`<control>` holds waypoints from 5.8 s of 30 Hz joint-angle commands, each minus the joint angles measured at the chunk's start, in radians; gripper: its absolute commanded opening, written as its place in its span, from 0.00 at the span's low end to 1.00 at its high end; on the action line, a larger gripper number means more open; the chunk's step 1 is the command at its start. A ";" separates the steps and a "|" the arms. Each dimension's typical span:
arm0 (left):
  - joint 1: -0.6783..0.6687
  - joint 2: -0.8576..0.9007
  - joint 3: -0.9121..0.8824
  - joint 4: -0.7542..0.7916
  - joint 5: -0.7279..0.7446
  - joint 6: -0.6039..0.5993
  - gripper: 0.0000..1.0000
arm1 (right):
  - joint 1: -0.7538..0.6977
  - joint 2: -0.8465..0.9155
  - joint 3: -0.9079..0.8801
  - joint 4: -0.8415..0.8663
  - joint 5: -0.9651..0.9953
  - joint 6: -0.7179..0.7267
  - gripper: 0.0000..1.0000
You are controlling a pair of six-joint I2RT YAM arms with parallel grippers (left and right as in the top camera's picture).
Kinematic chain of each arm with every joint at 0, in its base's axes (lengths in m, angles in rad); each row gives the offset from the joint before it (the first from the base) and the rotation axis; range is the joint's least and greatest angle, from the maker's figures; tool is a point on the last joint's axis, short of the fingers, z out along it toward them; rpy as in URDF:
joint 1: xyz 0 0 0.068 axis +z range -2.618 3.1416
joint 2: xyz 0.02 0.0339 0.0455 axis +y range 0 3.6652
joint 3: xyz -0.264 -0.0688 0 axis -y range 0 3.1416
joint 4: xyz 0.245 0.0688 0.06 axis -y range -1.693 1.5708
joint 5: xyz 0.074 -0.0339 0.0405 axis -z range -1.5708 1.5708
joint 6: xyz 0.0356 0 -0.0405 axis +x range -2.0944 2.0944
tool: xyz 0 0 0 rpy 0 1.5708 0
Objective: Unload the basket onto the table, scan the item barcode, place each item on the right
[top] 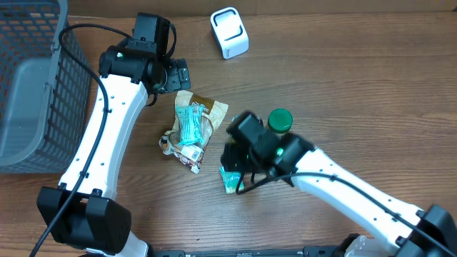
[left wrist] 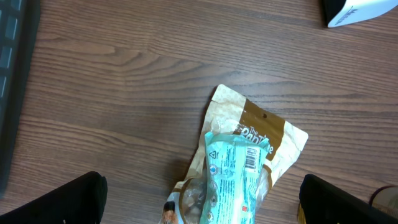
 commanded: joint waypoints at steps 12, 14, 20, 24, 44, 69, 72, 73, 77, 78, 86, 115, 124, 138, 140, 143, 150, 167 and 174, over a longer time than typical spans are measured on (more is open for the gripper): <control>-0.006 -0.012 0.017 0.001 -0.010 0.015 1.00 | -0.032 0.063 0.176 -0.006 0.217 -0.183 0.76; -0.006 -0.012 0.017 0.001 -0.010 0.015 1.00 | -0.032 0.099 0.175 0.013 0.225 -0.183 0.78; -0.006 -0.012 0.017 0.001 -0.010 0.015 1.00 | -0.032 0.196 0.175 0.035 0.237 -0.183 0.79; -0.006 -0.012 0.017 0.001 -0.010 0.015 1.00 | -0.032 0.261 0.175 0.043 0.273 -0.183 0.79; -0.006 -0.012 0.017 0.001 -0.010 0.015 1.00 | -0.039 0.280 0.208 0.080 0.360 -0.233 0.73; -0.006 -0.012 0.017 0.001 -0.010 0.015 1.00 | -0.042 0.245 0.241 0.002 0.358 -0.235 0.70; -0.006 -0.012 0.017 0.001 -0.010 0.015 1.00 | -0.042 0.256 0.238 -0.002 0.347 -0.235 0.70; -0.006 -0.012 0.017 0.001 -0.010 0.015 1.00 | -0.042 0.259 0.236 0.000 0.343 -0.235 0.70; -0.006 -0.012 0.017 0.001 -0.010 0.015 1.00 | -0.042 0.262 0.233 0.004 0.344 -0.235 0.69; -0.006 -0.012 0.017 0.001 -0.010 0.015 1.00 | -0.042 0.262 0.233 0.003 0.343 -0.235 0.67; -0.006 -0.012 0.017 0.001 -0.010 0.015 1.00 | -0.043 0.264 0.225 -0.001 0.340 -0.235 0.66; -0.006 -0.012 0.017 0.001 -0.010 0.015 1.00 | -0.043 0.278 0.208 0.031 0.334 -0.235 0.66; -0.006 -0.012 0.017 0.001 -0.010 0.015 1.00 | -0.043 0.278 0.203 0.050 0.364 -0.235 0.65; -0.006 -0.012 0.017 0.001 -0.010 0.015 1.00 | -0.043 0.283 0.192 0.048 0.364 -0.235 0.65; -0.006 -0.012 0.017 0.001 -0.010 0.015 1.00 | -0.043 0.283 0.192 0.050 0.364 -0.235 0.65; -0.006 -0.012 0.017 0.001 -0.010 0.015 1.00 | -0.043 0.283 0.192 0.053 0.364 -0.235 0.62; -0.006 -0.012 0.017 0.001 -0.010 0.015 1.00 | -0.043 0.283 0.169 0.055 0.364 -0.235 0.55; -0.006 -0.012 0.017 0.001 -0.010 0.015 1.00 | -0.048 0.238 0.196 0.044 0.350 -0.197 0.07; -0.006 -0.012 0.017 0.001 -0.010 0.015 1.00 | -0.148 0.006 0.205 0.030 0.116 -0.212 0.07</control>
